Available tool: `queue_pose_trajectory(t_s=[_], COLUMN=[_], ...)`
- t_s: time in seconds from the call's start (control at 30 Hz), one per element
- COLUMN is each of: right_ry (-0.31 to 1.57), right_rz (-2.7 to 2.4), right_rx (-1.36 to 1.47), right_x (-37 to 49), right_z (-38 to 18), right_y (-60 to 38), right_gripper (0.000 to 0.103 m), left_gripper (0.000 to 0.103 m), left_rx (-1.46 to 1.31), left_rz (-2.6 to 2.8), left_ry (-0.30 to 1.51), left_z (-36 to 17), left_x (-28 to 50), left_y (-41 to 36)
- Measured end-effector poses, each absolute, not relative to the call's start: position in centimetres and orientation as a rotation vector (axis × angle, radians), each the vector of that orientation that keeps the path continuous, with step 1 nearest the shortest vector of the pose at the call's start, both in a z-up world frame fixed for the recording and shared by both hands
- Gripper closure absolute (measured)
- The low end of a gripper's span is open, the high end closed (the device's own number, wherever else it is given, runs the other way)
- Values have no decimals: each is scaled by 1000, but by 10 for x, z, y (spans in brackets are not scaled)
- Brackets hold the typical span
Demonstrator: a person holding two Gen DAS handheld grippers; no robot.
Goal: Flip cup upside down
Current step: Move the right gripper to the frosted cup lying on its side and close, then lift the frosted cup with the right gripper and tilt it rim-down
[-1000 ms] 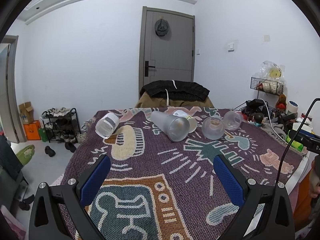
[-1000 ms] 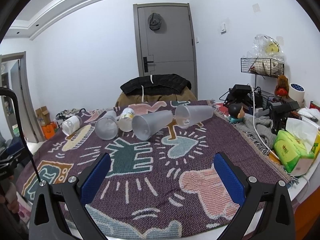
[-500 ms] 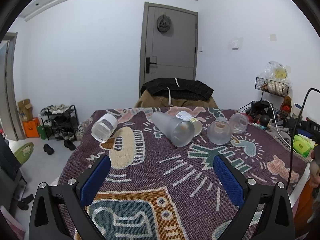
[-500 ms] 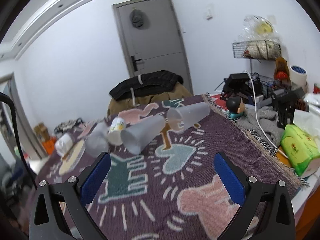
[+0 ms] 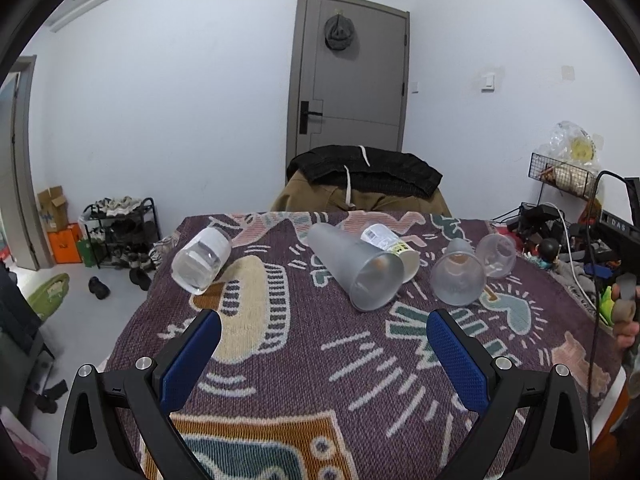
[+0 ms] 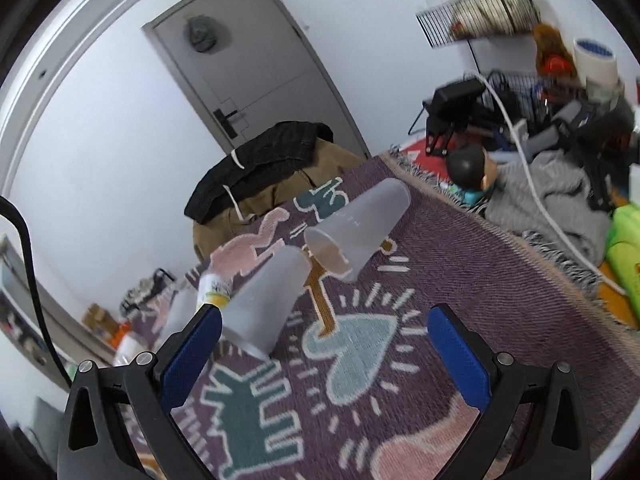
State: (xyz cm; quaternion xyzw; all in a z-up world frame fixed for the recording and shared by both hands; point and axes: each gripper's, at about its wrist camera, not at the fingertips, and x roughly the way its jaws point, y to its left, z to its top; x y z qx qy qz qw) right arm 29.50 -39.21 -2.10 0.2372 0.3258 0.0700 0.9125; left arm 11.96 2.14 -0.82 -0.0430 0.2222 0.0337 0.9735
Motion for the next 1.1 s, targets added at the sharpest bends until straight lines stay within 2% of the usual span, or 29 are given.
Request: queue_pose_trajectory(t_s=[0.63,1.1], right_ry=[886,1039], right_rz=[108,-71], right_rx=[704,821], right_x=[441,501], right_z=[-77,-106], right_y=[-411,-411], right_gripper=[3,3], left_gripper=[0,0], left_rx=[-57,-88], left_rz=[129,177], left_ry=[511,547], left_z=[-10,-27], left_x=[185,182], left_y=[27,42])
